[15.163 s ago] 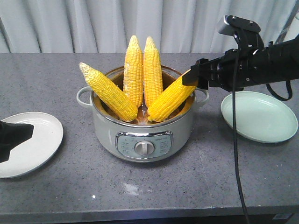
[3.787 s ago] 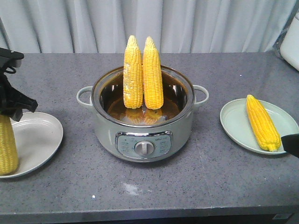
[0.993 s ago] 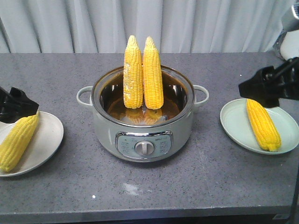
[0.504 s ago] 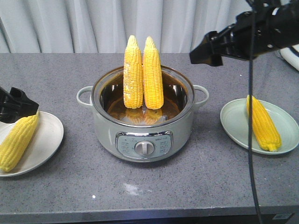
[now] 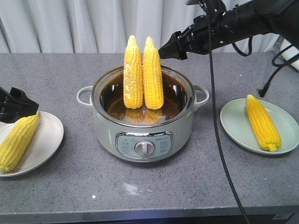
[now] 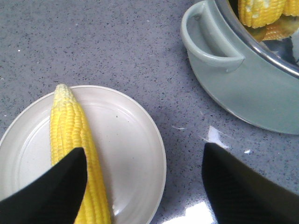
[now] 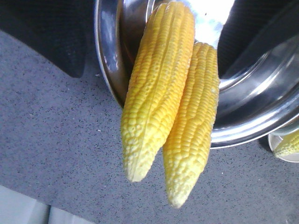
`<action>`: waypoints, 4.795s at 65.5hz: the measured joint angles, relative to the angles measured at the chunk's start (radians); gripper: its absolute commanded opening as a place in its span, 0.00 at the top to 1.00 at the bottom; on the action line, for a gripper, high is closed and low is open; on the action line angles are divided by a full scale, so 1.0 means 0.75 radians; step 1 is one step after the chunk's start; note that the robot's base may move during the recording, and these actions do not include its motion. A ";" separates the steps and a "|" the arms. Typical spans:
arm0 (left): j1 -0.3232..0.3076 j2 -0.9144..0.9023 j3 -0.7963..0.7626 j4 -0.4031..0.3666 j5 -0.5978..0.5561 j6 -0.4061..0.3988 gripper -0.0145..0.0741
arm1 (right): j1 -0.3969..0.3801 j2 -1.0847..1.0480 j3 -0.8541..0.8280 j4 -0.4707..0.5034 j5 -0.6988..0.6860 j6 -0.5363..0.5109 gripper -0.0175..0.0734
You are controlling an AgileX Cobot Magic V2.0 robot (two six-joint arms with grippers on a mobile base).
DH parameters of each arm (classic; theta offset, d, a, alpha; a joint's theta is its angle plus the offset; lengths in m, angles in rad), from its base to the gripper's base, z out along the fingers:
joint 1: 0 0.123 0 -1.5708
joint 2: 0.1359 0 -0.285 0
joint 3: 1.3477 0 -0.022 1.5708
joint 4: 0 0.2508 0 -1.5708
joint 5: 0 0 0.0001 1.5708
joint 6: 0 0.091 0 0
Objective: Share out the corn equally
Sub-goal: 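Move the right gripper over the pot and grasp an upright cob, then lift the cob out of the pot with the right gripper and hold it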
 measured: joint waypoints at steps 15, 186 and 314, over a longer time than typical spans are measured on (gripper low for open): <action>0.000 0.000 0.000 0.000 0.000 0.000 0.26 | 0.000 0.171 -0.173 0.055 0.056 -0.013 0.25; 0.000 0.000 0.000 0.000 0.000 0.000 0.26 | -0.049 -0.193 -0.099 0.353 0.365 -0.049 0.58; 0.000 0.000 0.000 0.000 0.000 0.000 0.26 | -0.049 -1.573 1.430 0.480 -0.099 -0.367 0.58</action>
